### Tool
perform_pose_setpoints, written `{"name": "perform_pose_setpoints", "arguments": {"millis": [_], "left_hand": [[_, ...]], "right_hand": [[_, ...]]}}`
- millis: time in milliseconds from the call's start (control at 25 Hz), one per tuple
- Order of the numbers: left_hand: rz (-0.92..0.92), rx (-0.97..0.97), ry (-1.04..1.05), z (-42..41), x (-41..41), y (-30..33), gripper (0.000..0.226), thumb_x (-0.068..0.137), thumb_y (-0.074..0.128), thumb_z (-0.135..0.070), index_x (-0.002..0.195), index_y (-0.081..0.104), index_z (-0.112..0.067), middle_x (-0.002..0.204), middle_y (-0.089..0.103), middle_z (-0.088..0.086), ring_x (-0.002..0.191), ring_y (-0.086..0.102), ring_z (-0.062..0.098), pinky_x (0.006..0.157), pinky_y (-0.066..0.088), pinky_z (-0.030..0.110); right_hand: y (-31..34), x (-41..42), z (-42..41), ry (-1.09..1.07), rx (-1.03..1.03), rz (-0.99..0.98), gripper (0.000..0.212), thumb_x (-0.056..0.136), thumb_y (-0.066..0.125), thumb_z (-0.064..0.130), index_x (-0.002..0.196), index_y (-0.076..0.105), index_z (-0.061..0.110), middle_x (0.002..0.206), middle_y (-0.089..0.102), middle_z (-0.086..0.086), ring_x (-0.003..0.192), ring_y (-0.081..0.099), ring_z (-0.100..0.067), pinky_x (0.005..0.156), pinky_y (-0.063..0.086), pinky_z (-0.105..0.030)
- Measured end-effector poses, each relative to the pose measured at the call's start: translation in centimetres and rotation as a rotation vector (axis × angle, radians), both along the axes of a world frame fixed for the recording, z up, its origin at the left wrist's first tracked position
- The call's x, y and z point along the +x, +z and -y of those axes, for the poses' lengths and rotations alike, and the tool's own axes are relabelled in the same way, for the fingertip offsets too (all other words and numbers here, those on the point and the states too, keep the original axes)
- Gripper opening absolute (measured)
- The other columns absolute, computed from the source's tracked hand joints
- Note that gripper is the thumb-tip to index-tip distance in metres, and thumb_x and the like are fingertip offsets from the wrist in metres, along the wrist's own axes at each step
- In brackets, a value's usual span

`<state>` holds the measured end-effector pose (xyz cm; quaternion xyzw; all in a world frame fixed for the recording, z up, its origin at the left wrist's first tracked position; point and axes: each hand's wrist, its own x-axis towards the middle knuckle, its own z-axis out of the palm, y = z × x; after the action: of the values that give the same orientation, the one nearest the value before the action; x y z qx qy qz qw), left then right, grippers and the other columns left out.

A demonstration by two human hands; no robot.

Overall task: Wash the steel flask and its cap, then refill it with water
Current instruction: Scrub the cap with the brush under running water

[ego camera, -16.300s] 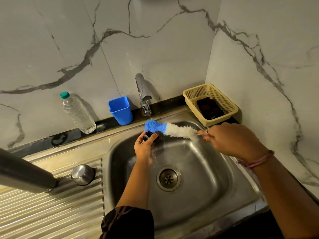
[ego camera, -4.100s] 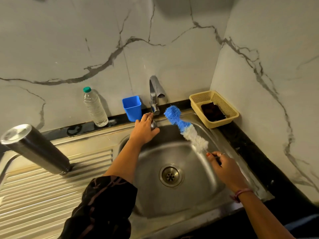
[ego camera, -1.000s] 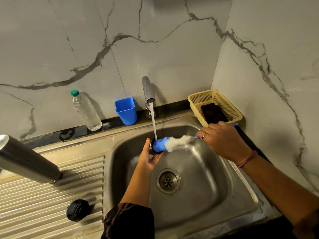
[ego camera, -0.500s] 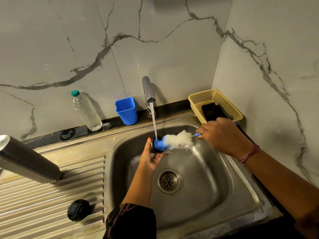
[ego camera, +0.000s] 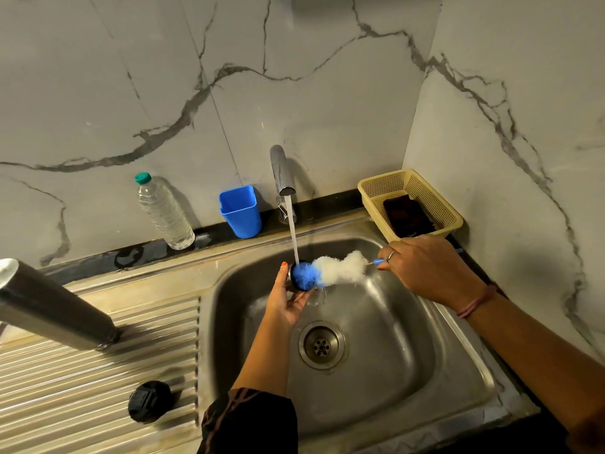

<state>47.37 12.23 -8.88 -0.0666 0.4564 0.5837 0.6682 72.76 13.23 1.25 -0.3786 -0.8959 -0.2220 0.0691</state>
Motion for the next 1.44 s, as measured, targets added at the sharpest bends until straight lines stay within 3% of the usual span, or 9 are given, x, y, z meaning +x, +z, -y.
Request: {"name": "perform_pose_setpoints", "arguments": {"millis": [240, 440, 600, 720, 920, 1080, 1200, 1320, 1440], "left_hand": [[-0.014, -0.003, -0.042, 0.1, 0.0, -0.4, 0.038, 0.089, 0.071, -0.027, 0.115, 0.058, -0.002, 0.110, 0.061, 0.020, 0.110, 0.064, 0.036, 0.094, 0.054, 0.048], [0.065, 0.020, -0.049, -0.2, 0.1, -1.2, 0.050, 0.091, 0.063, -0.028, 0.128, 0.052, 0.003, 0.127, 0.059, 0.025, 0.116, 0.061, 0.039, 0.085, 0.057, 0.048], [0.067, 0.016, -0.045, -0.5, 0.1, -1.6, 0.040, 0.090, 0.068, -0.028, 0.113, 0.056, 0.002, 0.128, 0.058, 0.026, 0.115, 0.061, 0.040, 0.089, 0.054, 0.049], [0.060, 0.005, -0.044, -0.2, 0.1, -1.3, 0.034, 0.091, 0.067, -0.027, 0.108, 0.057, 0.000, 0.123, 0.057, 0.027, 0.114, 0.061, 0.039, 0.085, 0.056, 0.049], [-0.045, -0.059, -0.005, 0.1, 0.0, -1.6, 0.034, 0.087, 0.072, -0.029, 0.108, 0.060, -0.004, 0.111, 0.065, 0.023, 0.100, 0.067, 0.033, 0.084, 0.056, 0.039], [-0.174, -0.149, 0.042, -0.3, -0.8, -2.8, 0.050, 0.077, 0.082, -0.028, 0.115, 0.061, -0.004, 0.105, 0.068, 0.015, 0.086, 0.069, 0.023, 0.073, 0.057, 0.029], [-0.201, -0.142, 0.022, 0.0, -0.9, -3.1, 0.043, 0.078, 0.082, -0.027, 0.112, 0.063, -0.006, 0.104, 0.068, 0.012, 0.082, 0.067, 0.020, 0.061, 0.055, 0.024], [-0.103, -0.063, 0.026, 0.6, -0.4, -2.8, 0.025, 0.084, 0.076, -0.029, 0.097, 0.065, -0.011, 0.103, 0.063, 0.009, 0.084, 0.068, 0.020, 0.072, 0.052, 0.027], [-0.073, 0.021, 0.029, 0.7, 0.0, -2.7, 0.029, 0.090, 0.068, -0.033, 0.109, 0.066, -0.012, 0.113, 0.067, 0.011, 0.097, 0.069, 0.024, 0.083, 0.053, 0.032]], "right_hand": [[1.3, -0.4, 0.6, 0.059, 0.019, 0.028, 0.012, 0.073, 0.077, 0.018, 0.082, 0.071, 0.013, 0.072, 0.066, -0.003, 0.062, 0.061, -0.020, 0.048, 0.045, -0.028], [3.4, -1.5, 1.0, -0.242, -0.405, 0.137, 0.041, 0.100, 0.031, 0.046, 0.091, 0.059, 0.018, 0.079, 0.059, 0.001, 0.068, 0.054, -0.015, 0.060, 0.040, -0.027], [2.8, -2.1, 0.8, -0.121, -0.135, 0.107, 0.008, 0.080, 0.071, 0.025, 0.075, 0.066, 0.020, 0.065, 0.062, 0.002, 0.055, 0.057, -0.016, 0.050, 0.033, -0.026], [2.8, -2.2, 0.7, -0.043, -0.021, 0.050, 0.010, 0.068, 0.078, 0.014, 0.068, 0.068, 0.015, 0.056, 0.058, -0.001, 0.048, 0.052, -0.019, 0.050, 0.027, -0.026], [2.8, -0.7, 1.7, -0.129, -0.153, -0.057, 0.027, 0.055, 0.086, 0.011, 0.066, 0.062, 0.012, 0.051, 0.051, 0.000, 0.034, 0.037, -0.014, 0.040, 0.024, -0.020], [1.6, 1.9, 2.9, -0.392, -0.435, -0.129, 0.012, 0.093, 0.055, 0.023, 0.101, 0.050, 0.016, 0.070, 0.049, 0.008, 0.051, 0.041, -0.008, 0.050, 0.035, -0.023], [-0.9, 1.4, 4.7, -0.494, -0.853, -0.412, 0.023, 0.099, 0.043, 0.026, 0.121, 0.045, 0.021, 0.073, 0.050, 0.011, 0.062, 0.052, -0.003, 0.056, 0.040, -0.014], [-3.5, 0.0, 6.6, -0.504, -0.910, -0.588, 0.036, 0.099, 0.045, 0.030, 0.135, 0.046, 0.031, 0.078, 0.059, 0.014, 0.061, 0.050, 0.001, 0.054, 0.040, -0.008], [-4.8, -1.3, 7.8, -0.491, -0.852, -0.509, 0.037, 0.100, 0.037, 0.039, 0.136, 0.045, 0.035, 0.054, 0.048, 0.010, 0.045, 0.044, -0.003, 0.046, 0.038, -0.015]]}}
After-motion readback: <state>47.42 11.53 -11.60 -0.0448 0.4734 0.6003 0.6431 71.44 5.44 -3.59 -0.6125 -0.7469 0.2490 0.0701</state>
